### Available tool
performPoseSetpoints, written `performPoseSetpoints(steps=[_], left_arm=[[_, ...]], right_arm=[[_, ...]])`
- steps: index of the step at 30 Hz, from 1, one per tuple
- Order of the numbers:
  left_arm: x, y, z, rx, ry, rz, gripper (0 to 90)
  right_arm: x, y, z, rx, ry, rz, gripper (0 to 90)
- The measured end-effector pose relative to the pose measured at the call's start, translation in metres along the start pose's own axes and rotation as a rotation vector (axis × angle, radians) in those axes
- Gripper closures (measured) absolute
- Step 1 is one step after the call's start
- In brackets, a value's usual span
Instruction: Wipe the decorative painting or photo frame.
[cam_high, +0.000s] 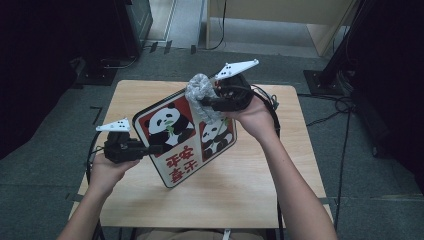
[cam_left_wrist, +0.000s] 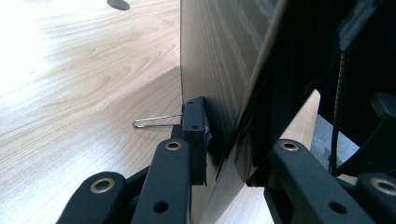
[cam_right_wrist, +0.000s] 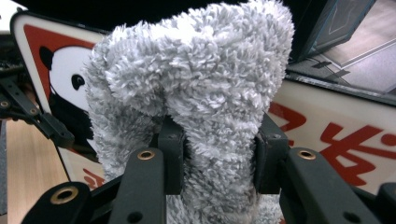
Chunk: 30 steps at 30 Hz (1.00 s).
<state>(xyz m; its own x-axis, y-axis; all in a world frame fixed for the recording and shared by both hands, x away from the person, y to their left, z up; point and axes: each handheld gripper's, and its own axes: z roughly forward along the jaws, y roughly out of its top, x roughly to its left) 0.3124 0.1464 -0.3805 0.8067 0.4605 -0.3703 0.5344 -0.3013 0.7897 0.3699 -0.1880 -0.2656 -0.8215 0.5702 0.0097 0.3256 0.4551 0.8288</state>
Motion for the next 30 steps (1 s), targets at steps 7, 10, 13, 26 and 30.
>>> performPoseSetpoints(steps=[7, 10, 13, 26, 30], left_arm=[[0.000, 0.000, 0.000, 0.001, 0.001, -0.001, 76.5], [0.000, 0.000, 0.000, 0.001, -0.001, -0.001, 76.4], [0.000, 0.000, 0.000, 0.002, 0.001, 0.001, 76.4], [0.000, 0.000, 0.000, 0.002, 0.000, 0.000, 76.4], [0.000, 0.000, 0.000, 0.002, -0.001, 0.000, 76.3]], right_arm=[[0.002, -0.005, 0.004, 0.027, 0.002, -0.003, 63.7], [0.002, -0.007, 0.005, 0.033, 0.004, -0.004, 63.7], [0.003, -0.010, 0.005, 0.039, 0.004, -0.017, 63.7], [0.003, -0.027, 0.013, 0.054, 0.021, -0.013, 63.5], [0.005, -0.032, 0.015, 0.063, 0.024, -0.009, 63.5]])
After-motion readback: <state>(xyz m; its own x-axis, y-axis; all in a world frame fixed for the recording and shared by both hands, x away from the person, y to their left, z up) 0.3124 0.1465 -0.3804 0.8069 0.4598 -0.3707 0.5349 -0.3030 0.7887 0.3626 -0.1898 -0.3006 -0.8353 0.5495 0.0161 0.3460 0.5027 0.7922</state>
